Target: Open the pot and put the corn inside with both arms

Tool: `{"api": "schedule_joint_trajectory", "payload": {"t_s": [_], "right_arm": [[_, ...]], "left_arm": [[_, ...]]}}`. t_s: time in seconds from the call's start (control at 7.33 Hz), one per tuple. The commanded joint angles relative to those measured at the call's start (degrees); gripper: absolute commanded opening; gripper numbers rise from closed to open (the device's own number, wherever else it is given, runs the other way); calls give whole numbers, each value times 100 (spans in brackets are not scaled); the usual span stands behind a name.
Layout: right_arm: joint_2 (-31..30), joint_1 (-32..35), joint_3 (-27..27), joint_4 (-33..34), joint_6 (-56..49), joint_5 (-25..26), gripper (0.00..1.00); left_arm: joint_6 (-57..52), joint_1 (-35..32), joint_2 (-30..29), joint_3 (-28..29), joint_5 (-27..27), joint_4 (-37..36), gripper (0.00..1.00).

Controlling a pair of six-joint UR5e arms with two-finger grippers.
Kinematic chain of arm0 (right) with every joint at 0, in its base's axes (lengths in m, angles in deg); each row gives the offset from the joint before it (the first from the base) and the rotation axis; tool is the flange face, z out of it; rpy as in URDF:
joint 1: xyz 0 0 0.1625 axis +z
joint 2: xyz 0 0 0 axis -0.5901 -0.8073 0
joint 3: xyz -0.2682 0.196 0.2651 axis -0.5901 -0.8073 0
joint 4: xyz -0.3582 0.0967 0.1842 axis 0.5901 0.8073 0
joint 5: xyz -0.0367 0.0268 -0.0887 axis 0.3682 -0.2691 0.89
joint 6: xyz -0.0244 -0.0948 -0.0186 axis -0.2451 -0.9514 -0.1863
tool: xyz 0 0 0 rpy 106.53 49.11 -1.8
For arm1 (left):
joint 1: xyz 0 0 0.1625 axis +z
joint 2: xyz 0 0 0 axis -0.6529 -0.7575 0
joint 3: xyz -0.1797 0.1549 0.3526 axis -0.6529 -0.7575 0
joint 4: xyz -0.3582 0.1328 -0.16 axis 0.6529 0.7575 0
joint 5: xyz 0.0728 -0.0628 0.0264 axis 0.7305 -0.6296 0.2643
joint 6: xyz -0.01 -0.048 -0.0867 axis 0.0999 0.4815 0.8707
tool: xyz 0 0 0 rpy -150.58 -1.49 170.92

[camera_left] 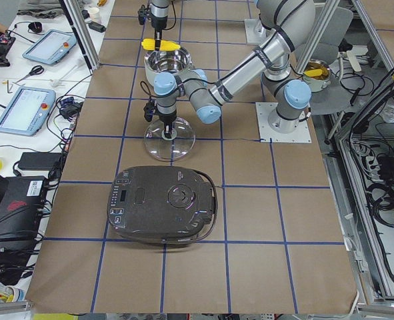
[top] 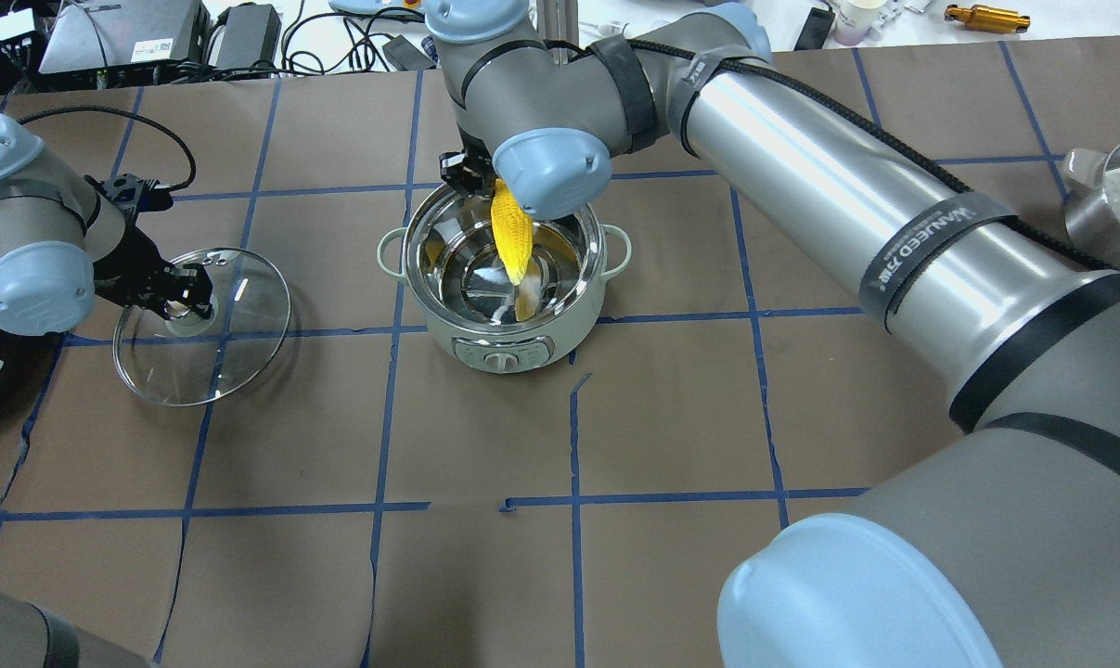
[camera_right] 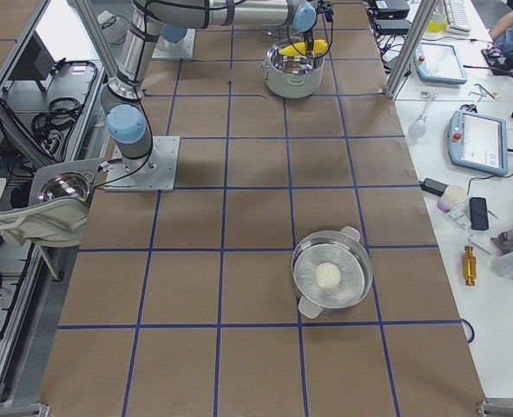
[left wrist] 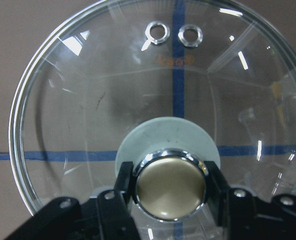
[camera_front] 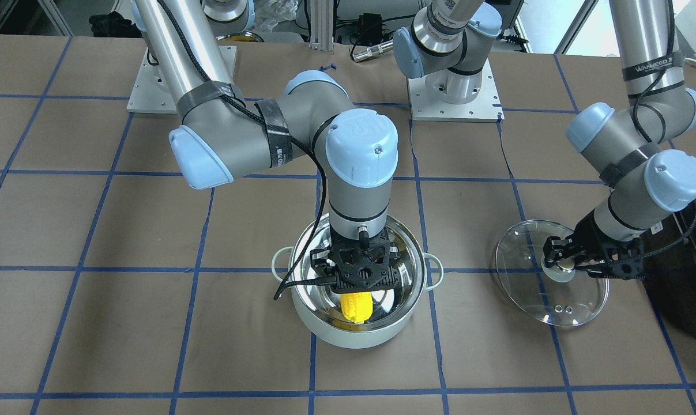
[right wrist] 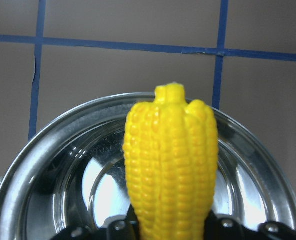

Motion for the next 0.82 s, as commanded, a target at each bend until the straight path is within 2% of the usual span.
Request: {"api": "schedule_joint_trajectory", "payload": {"t_s": [0.0, 0.27, 0.41, 0.55, 0.68], "right_arm": [[-8, 21, 248, 144, -12, -15, 100], [-78, 4, 205, 135, -21, 20, 100], [-339, -109, 196, 92, -21, 29, 100], [-777, -398, 283, 39, -47, 29, 100], [-1138, -1001, 327, -483, -134, -14, 100]], "left_arm": [[86, 5, -57, -1, -4, -1, 79], [105, 5, -22, 25, -4, -10, 90], [148, -108, 170, 51, -12, 68, 100], [192, -301, 363, 86, -21, 287, 100], [219, -581, 617, 313, -4, 654, 100]]}}
